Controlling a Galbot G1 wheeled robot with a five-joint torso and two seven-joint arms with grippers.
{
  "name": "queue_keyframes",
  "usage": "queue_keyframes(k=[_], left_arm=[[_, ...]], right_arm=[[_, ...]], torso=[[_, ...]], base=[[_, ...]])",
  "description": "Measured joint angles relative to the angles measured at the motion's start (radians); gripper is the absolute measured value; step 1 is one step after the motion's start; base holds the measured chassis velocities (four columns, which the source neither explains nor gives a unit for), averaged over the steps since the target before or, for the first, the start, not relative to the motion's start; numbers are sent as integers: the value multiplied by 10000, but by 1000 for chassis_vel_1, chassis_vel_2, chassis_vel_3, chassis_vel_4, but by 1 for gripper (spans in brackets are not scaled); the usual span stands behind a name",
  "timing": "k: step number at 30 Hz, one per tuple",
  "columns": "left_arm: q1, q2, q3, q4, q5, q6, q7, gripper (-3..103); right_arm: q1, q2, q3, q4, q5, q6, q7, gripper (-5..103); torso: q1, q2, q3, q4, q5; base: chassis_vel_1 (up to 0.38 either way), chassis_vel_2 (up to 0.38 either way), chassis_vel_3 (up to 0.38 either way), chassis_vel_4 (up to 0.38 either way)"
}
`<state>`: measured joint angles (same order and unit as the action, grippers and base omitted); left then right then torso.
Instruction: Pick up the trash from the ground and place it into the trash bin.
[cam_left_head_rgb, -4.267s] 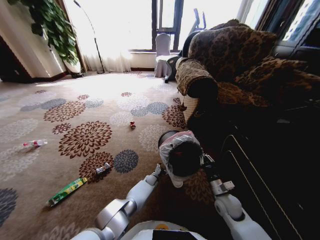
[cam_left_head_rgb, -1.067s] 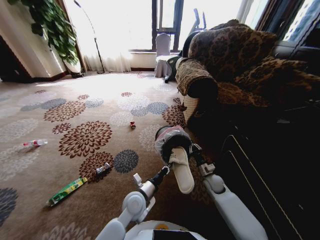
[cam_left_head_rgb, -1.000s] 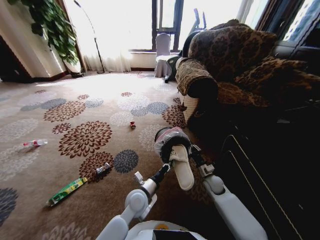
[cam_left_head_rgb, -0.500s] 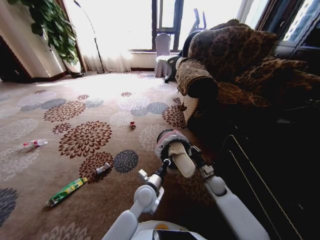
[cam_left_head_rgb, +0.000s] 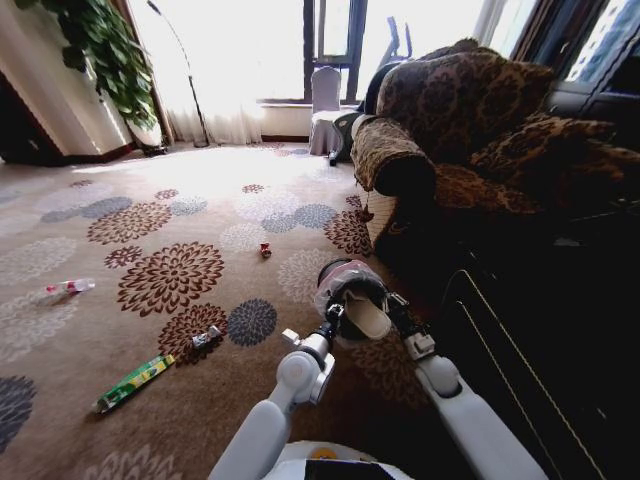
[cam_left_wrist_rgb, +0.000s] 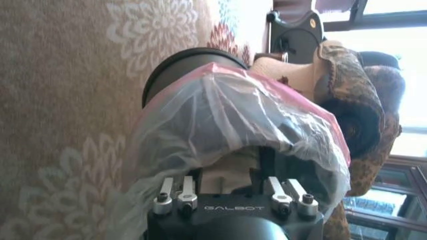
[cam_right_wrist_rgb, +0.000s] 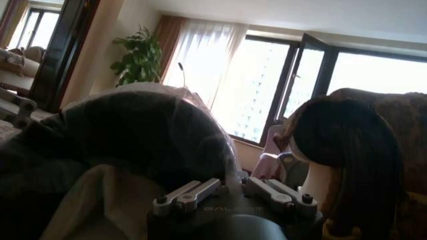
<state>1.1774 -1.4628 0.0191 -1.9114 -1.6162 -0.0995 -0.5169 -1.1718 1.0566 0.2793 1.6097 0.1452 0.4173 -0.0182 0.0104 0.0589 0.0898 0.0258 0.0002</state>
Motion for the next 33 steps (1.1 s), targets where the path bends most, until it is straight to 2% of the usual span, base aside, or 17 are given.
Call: queue_keyframes(k=[1,4,5,7,8,9,10,12,15,17,19,23,24,27,28,30,33], left_arm=[[158,47,122,-161,-10,115,56,53],[382,181,353,-348,86,236,207,58],[639,309,627,-545,354,334,365,69],[727,329,709,-598,433,367,415,69],[839,351,817,-649,556,414,482,75],[978,407,968,-709,813,483,630,81],[978,407,968,-709,813,483,630,81],[1144,626,1295,-833,1374,705,848,92],[1200,837,1659,-890,1884,951,976,98],[1219,1069,2184,-911,2682,1152,1335,100],[1224,1156,2335,-901,3037,1218,1472,100],[1308,1295,2333,-786,3622,1259,1768,100],[1333,1391,2335,-661,4007,1265,2012,100],[1260,1423,2336,-460,4216,1268,2181,102],[1157,1423,2363,-288,4268,1271,2273,99],[1075,1426,2439,-231,4228,1282,2325,99],[904,1475,2678,-212,4066,1305,2649,87]], right_arm=[[-26,-135,51,58,69,-56,0,0],[-24,-295,52,152,292,-130,2,0],[22,-453,-30,354,693,-256,4,0],[55,-507,-54,448,831,-329,4,0],[103,-547,-68,543,934,-393,2,0],[148,-590,-75,604,994,-427,3,0],[148,-590,-75,604,994,-427,3,0],[154,-672,-62,659,1025,-466,2,0],[103,-701,-24,690,1024,-471,4,0],[0,-700,4,770,1009,-474,3,0],[-58,-679,34,796,997,-474,1,0],[-172,-654,122,806,959,-473,1,0],[-235,-640,197,806,948,-456,1,0],[-266,-625,239,806,938,-438,1,0],[-284,-604,261,805,935,-429,1,0],[-292,-593,265,805,933,-420,2,0],[-303,-579,265,802,918,-402,-2,0]], torso=[[0,0,-1,-1,-2],[0,0,-1,-2,-3],[0,0,-1,-3,-1],[0,0,-1,0,-1],[0,0,-2,-2,7],[-1,0,-2,-1,14],[-1,0,-2,-1,14],[-1,-1,-2,-6,23],[-1,-1,-2,-4,26],[0,-1,0,-3,29],[0,0,0,-4,28],[-1,0,0,-3,19],[-1,0,-1,-1,9],[-1,0,-1,0,6],[-1,0,0,1,-15],[0,-1,0,2,-17],[0,0,0,2,-19]], base=[[0,0,0,0],[0,0,0,0],[0,0,0,0],[0,0,0,0],[0,0,0,0],[0,0,0,0],[0,0,0,0],[0,0,0,0],[0,0,0,0],[0,0,0,0],[0,0,0,0],[0,0,0,0],[0,0,0,0],[0,0,0,0],[0,0,0,0],[0,0,0,0],[0,0,0,0]])
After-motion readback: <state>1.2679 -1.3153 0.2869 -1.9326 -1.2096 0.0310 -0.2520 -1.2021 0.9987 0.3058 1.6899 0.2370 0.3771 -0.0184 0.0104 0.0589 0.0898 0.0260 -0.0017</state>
